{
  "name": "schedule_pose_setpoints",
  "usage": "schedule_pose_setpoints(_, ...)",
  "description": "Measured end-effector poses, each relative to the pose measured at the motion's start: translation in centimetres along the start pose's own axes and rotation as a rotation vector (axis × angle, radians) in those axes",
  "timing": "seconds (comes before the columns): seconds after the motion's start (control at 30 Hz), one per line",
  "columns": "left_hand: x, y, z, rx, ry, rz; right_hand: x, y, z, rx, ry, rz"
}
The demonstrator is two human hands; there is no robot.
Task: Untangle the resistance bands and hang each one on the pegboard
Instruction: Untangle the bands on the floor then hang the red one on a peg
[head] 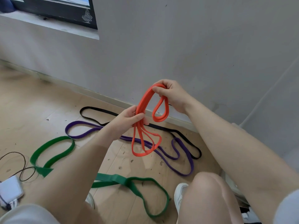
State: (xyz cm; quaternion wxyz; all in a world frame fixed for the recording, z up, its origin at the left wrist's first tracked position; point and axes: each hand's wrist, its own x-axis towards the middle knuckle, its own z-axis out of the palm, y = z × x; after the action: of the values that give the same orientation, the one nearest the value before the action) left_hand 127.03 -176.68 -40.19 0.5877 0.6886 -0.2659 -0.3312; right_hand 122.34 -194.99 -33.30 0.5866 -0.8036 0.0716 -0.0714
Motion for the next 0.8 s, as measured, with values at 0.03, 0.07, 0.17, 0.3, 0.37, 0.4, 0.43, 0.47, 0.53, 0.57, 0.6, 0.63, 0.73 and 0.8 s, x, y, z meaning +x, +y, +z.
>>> schedule_pose_setpoints(0.03, -0.1, 0.0, 0.0, 0.052, 0.004, 0.006, -0.1, 0.7, -0.2, 0.045, 0.037, 0.023)
schedule_pose_setpoints(0.07, -0.2, 0.1, -0.1, 0.104, 0.016, 0.02, -0.3, 1.4, -0.5, 0.077, 0.071, 0.043)
schedule_pose_setpoints(0.17, -0.1, 1.0, -0.8, 0.204, 0.048, 0.08, -0.9, 3.3, -1.3, -0.019, 0.064, 0.094)
schedule_pose_setpoints(0.3, 0.4, 3.6, -1.4, 0.446, -0.053, 0.072, -1.9, 3.6, -1.1, -0.302, -0.205, 0.138)
schedule_pose_setpoints(0.37, 0.7, 5.0, -1.2, 0.572, -0.077, 0.048, -1.9, 2.2, -0.2, -0.36, -0.242, 0.04)
schedule_pose_setpoints(0.4, 0.7, 5.6, -1.0, 0.633, -0.067, 0.047, -1.7, 1.5, 0.4, -0.386, -0.249, -0.011)
schedule_pose_setpoints(0.43, 0.8, 6.1, -0.9, 0.695, -0.051, 0.056, -1.5, 0.9, 1.0, -0.412, -0.254, -0.06)
schedule_pose_setpoints(0.47, 0.7, 6.5, -0.9, 0.746, -0.028, 0.075, -1.3, 0.6, 1.7, -0.441, -0.253, -0.103)
schedule_pose_setpoints(0.53, 0.4, 7.1, -1.3, 0.775, 0.033, 0.097, -0.9, 0.2, 2.7, -0.482, -0.241, -0.138)
schedule_pose_setpoints(0.57, 0.2, 7.1, -1.7, 0.769, 0.07, 0.098, -0.7, 0.1, 3.1, -0.483, -0.241, -0.135)
schedule_pose_setpoints(0.6, -0.1, 7.2, -2.1, 0.761, 0.101, 0.09, -0.6, -0.2, 3.4, -0.47, -0.247, -0.132)
schedule_pose_setpoints(0.63, -0.4, 7.2, -2.6, 0.75, 0.128, 0.079, -0.5, -0.4, 3.6, -0.453, -0.255, -0.13)
schedule_pose_setpoints(0.73, -1.3, 6.9, -3.6, 0.563, 0.194, 0.071, -0.1, -1.4, 4.0, -0.4, -0.26, -0.127)
schedule_pose_setpoints(0.8, -1.8, 6.2, -4.0, 0.427, 0.184, 0.047, 0.0, -2.0, 4.1, -0.334, -0.255, -0.119)
